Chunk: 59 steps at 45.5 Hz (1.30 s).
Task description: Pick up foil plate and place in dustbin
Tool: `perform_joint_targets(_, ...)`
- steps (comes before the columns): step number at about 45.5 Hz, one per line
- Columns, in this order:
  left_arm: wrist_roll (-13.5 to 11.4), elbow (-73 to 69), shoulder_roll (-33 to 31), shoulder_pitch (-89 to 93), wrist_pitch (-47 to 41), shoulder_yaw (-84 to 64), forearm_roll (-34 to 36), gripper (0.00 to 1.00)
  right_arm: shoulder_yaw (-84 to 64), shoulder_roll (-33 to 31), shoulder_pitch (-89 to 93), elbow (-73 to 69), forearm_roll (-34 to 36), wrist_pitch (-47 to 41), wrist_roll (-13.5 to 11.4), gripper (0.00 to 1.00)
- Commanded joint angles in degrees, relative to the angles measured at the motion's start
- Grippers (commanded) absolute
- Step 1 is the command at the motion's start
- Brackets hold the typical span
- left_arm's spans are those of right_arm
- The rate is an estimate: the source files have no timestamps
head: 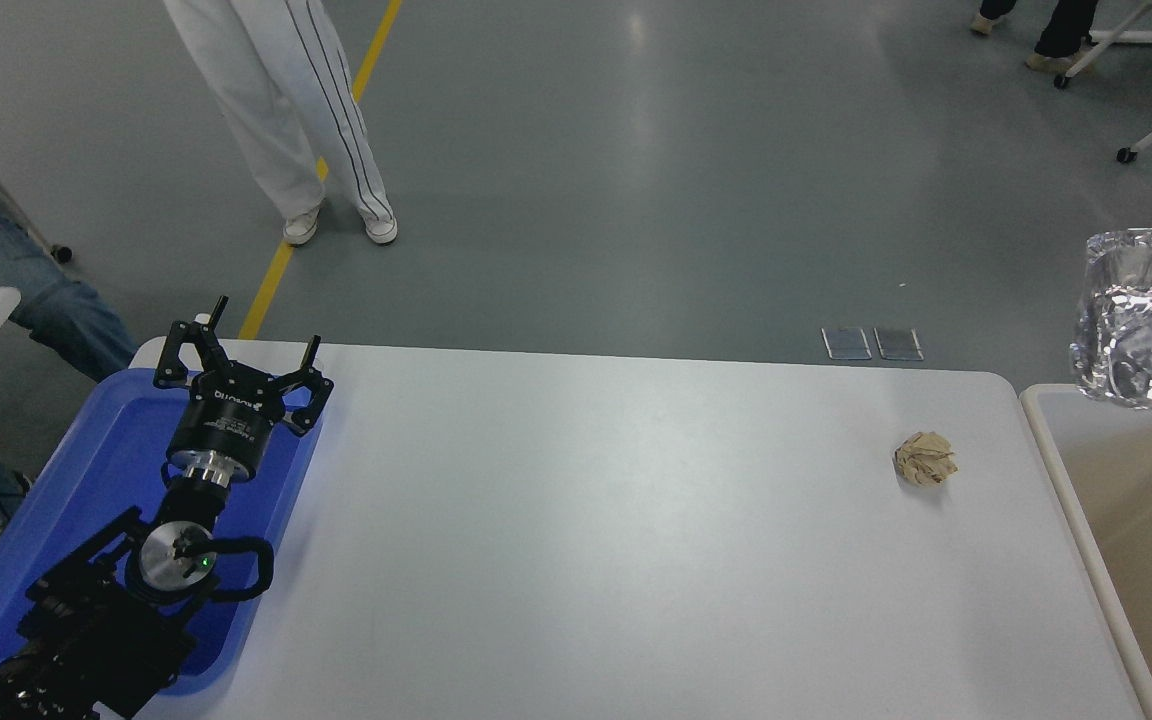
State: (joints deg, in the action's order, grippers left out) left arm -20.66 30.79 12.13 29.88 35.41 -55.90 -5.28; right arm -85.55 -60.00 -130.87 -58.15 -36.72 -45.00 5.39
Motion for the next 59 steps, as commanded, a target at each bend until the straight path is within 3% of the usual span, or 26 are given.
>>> perform_joint_targets(1, 0.0, 0.0, 0.0, 0.0, 0.0, 0.0, 0.0, 1.00, 0.0, -6.7, 0.8, 5.2, -5.0, 0.0, 0.0, 0.00)
perform_joint_targets(14, 0.0, 0.0, 0.0, 0.0, 0.0, 0.0, 0.1, 1.00, 2.0, -9.4, 7.7, 9.6, -4.9, 0.0, 0.0, 0.00)
perform_joint_targets(31, 0.0, 0.1, 0.0, 0.0, 0.0, 0.0, 0.0, 1.00, 26.8, -11.9, 34.4, 18.6, -4.1, 0.0, 0.0, 0.00)
perform_joint_targets(52, 0.0, 0.0, 0.0, 0.0, 0.0, 0.0, 0.1, 1.00, 50.9, -6.0, 63.3, 24.9, -3.7, 0.0, 0.1, 0.00)
perform_joint_targets(59, 0.0, 0.1, 0.0, 0.0, 0.0, 0.0, 0.0, 1.00, 53.1, -4.4, 70.0, 25.3, 1.3, 0.0, 0.0, 0.00)
